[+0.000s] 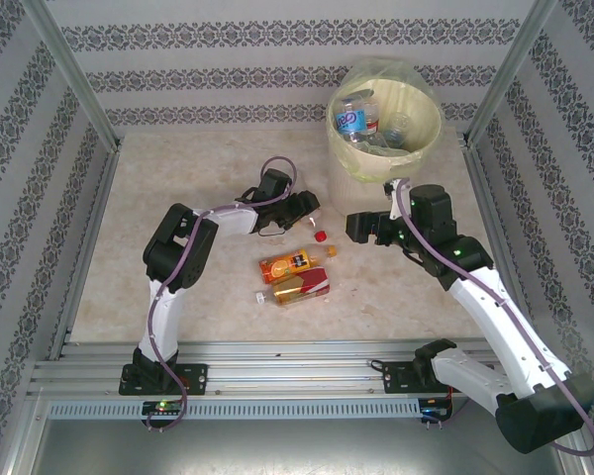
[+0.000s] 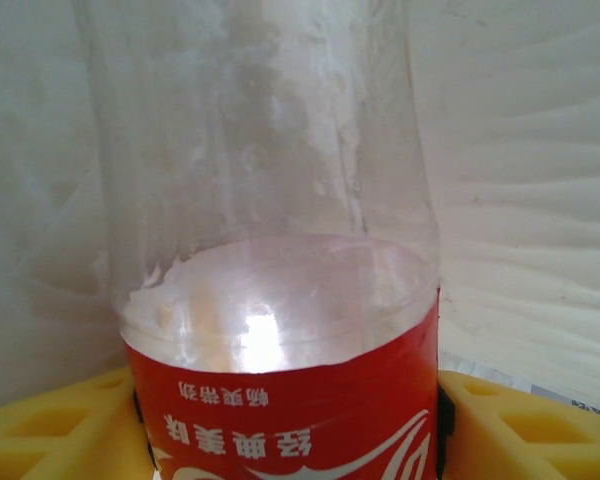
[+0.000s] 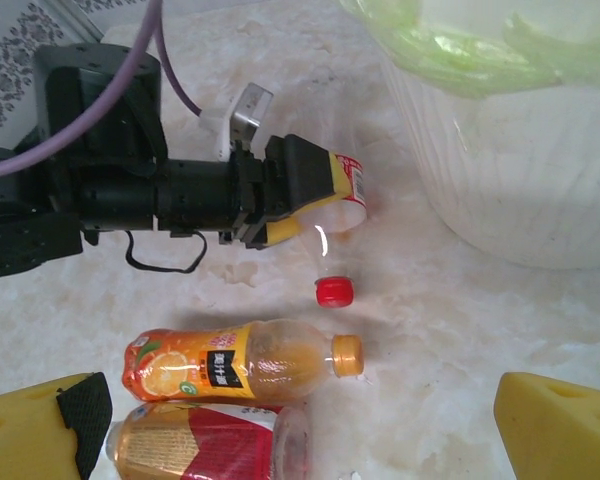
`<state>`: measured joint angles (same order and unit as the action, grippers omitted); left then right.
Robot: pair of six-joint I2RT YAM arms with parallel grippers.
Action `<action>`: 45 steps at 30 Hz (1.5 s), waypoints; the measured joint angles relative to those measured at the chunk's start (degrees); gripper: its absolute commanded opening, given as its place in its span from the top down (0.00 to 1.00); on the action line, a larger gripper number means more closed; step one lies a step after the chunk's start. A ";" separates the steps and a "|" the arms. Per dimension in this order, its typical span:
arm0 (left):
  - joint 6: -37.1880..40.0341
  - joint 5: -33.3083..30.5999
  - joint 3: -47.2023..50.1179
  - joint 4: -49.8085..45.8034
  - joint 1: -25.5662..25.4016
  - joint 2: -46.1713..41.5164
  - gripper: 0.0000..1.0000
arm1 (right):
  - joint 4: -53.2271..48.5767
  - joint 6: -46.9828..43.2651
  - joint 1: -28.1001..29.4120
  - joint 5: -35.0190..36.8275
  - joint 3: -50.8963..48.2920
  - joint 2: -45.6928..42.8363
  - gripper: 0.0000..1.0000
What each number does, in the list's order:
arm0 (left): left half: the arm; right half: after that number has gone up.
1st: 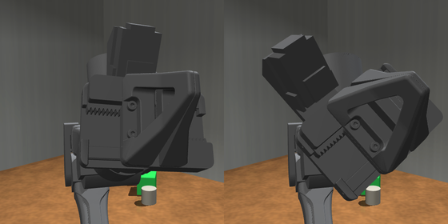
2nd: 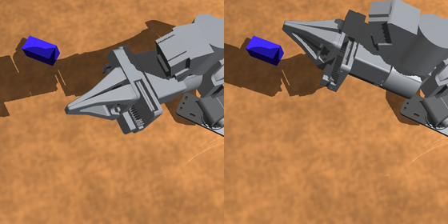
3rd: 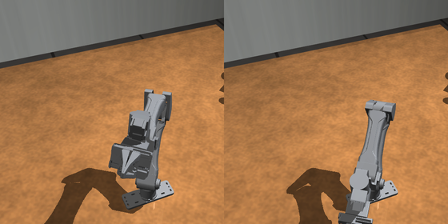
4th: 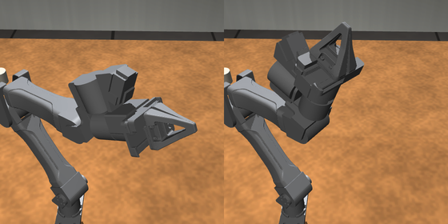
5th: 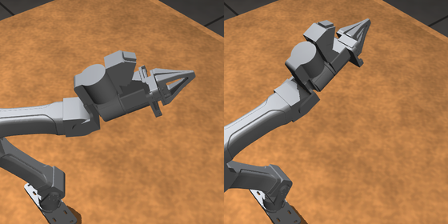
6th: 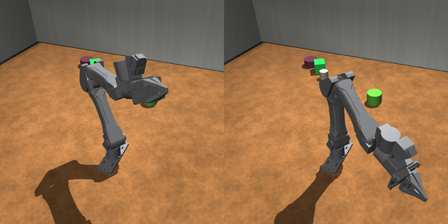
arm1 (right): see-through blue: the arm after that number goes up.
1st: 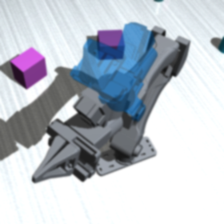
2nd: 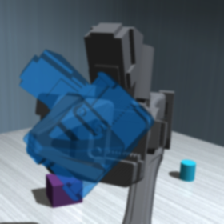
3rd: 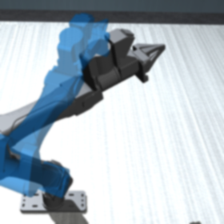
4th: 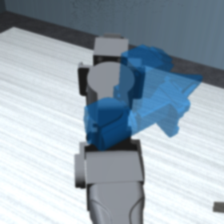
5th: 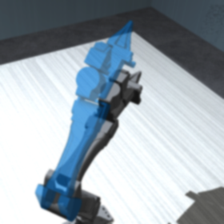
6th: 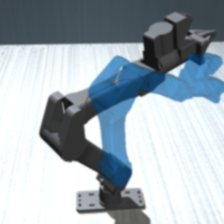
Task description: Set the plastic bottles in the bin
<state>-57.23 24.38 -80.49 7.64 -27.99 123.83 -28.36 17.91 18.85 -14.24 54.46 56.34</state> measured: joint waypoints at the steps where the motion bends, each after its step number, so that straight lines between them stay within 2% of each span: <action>1: 0.31 0.59 0.28 0.68 0.22 -0.02 0.36 | 0.04 0.17 0.00 0.09 -0.37 0.00 0.02; 3: 1.25 1.95 1.03 2.03 0.66 -0.20 0.39 | 0.04 0.39 0.00 0.07 -0.74 0.07 0.02; 10: 6.93 8.35 3.26 3.13 4.39 -5.49 0.39 | 0.92 2.86 -0.74 -1.92 -0.76 0.22 0.03; 18: 18.49 13.38 3.96 -1.81 5.18 -18.56 0.43 | 2.78 8.98 -0.74 -7.61 2.01 3.34 0.06; 26: 31.69 17.18 4.85 -12.39 5.07 -29.11 0.44 | 8.55 13.86 -0.72 -12.90 7.76 7.96 0.07; 31: 40.00 18.95 4.90 -18.40 3.52 -33.00 0.44 | 11.61 14.64 -0.70 -16.15 11.69 11.06 0.06; 35: 44.54 19.10 6.49 -19.50 0.90 -35.63 0.45 | 13.29 15.30 -0.70 -17.81 14.73 13.62 0.06; 45: 48.54 18.88 10.29 -19.67 -2.10 -39.58 0.45 | 14.47 15.41 0.15 -18.53 19.82 19.78 0.07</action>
<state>-8.69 43.27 -70.19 -12.03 -30.09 84.25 -13.89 33.32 19.00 -32.77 74.28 76.12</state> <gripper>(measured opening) 0.552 0.931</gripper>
